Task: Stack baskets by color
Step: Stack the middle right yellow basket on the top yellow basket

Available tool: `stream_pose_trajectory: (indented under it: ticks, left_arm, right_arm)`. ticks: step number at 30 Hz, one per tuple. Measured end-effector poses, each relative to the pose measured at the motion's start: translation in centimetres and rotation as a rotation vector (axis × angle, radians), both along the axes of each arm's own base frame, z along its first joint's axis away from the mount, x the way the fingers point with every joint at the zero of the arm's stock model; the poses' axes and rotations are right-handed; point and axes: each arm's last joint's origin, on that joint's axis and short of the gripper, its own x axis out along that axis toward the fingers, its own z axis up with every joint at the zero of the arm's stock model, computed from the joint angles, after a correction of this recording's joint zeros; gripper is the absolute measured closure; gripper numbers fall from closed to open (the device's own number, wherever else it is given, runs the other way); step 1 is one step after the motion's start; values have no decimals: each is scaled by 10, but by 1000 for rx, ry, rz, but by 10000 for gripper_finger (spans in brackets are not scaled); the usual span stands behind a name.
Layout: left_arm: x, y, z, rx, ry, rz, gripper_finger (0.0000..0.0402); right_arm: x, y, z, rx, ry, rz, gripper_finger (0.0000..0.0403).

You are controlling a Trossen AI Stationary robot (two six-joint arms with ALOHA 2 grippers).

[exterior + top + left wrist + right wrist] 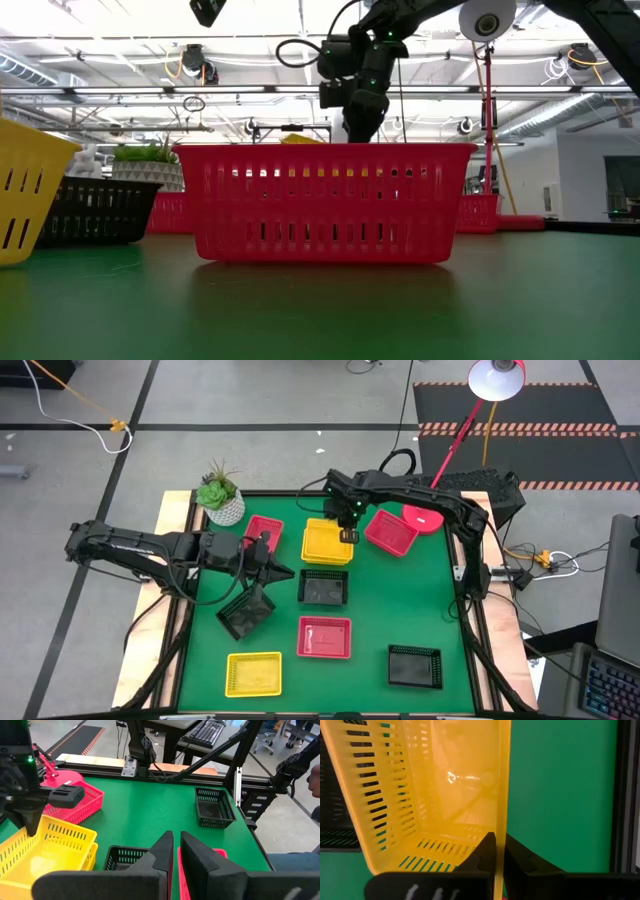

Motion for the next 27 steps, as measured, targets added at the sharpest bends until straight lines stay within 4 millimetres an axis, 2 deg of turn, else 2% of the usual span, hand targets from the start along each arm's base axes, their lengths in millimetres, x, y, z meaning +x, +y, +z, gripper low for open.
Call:
stream_pose_trajectory:
  ticks: [10, 27]
  left_arm:
    - [0, 0, 0, 1, 0, 0, 366]
    - [0, 0, 0, 4, 0, -2, 366]
  right_arm:
    - [1, 0, -14, -4, -10, -3, 384]
    - [3, -1, -15, -13, -33, -6, 379]
